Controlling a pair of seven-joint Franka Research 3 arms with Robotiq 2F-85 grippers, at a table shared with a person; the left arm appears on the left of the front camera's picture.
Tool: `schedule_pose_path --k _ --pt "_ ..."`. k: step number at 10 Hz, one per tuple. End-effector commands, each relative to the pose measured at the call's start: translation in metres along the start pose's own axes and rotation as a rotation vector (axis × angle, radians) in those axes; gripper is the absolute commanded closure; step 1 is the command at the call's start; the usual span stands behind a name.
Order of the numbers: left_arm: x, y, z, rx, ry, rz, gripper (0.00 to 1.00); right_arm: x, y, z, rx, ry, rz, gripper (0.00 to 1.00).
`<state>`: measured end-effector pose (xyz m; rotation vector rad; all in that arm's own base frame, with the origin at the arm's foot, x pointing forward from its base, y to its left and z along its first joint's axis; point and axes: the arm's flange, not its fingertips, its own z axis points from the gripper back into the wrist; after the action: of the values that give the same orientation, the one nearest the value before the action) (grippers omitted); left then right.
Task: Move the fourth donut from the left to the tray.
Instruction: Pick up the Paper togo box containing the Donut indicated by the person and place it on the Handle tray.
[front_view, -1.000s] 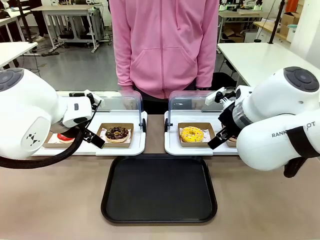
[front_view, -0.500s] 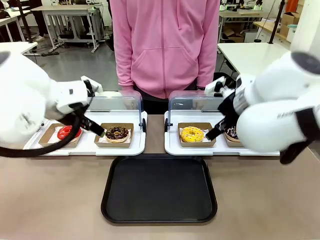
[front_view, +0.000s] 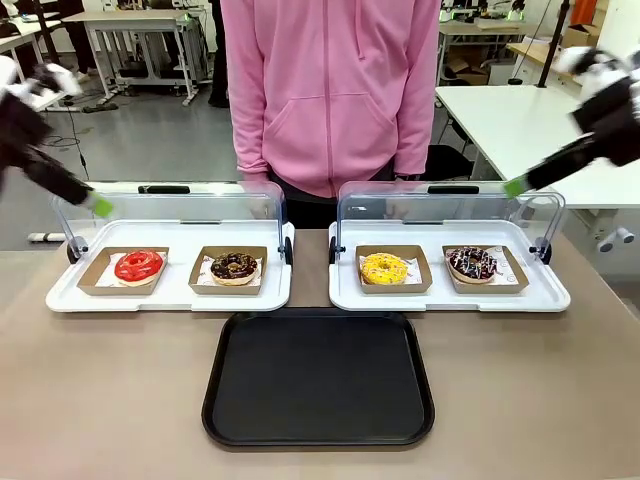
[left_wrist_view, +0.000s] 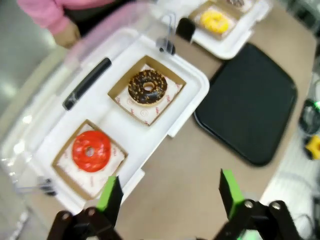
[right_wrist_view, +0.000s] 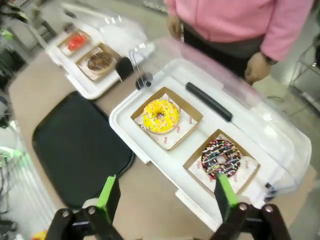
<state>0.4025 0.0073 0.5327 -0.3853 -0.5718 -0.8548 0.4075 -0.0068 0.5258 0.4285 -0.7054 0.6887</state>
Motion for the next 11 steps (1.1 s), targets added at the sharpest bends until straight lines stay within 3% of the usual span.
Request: schedule_pose_path --k 1,5,8,11 --pt "-0.026 0.047 0.024 -0.114 -0.101 -0.072 0.00 -0.024 -0.060 0.022 0.149 -0.106 -0.004 0.00" --pt "-0.091 0.096 0.064 -0.128 -0.307 -0.103 0.00 -0.088 -0.120 0.053 0.198 -0.247 -0.002 0.00" --pt "-0.112 0.112 0.080 -0.141 -0.342 -0.130 0.00 -0.109 -0.132 0.057 0.220 -0.319 0.031 0.00" --pt "-0.119 0.114 0.082 -0.148 -0.393 -0.157 0.00 -0.110 -0.134 0.059 0.214 -0.340 0.038 0.00"
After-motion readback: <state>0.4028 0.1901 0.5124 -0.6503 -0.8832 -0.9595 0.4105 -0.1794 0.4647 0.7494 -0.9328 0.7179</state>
